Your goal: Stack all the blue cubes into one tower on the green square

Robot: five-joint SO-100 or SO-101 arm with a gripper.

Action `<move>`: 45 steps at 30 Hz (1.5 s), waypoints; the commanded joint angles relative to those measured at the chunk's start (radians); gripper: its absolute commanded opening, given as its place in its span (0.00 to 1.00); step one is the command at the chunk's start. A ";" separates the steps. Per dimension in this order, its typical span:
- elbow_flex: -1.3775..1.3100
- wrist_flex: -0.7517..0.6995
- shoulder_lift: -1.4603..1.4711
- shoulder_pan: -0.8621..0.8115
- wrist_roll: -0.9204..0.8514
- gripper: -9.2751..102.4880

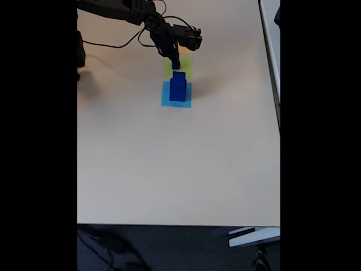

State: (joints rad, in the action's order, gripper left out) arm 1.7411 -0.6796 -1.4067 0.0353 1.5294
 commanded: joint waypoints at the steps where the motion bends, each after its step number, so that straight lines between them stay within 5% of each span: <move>1: -0.080 0.044 -0.072 0.002 -0.006 0.21; 25: -0.187 0.072 -0.110 -0.124 -0.130 0.40; 45: -0.083 0.003 -0.170 -0.181 -0.173 0.39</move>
State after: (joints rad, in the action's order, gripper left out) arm 1.6659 -0.6642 -1.4864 -0.1319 1.3714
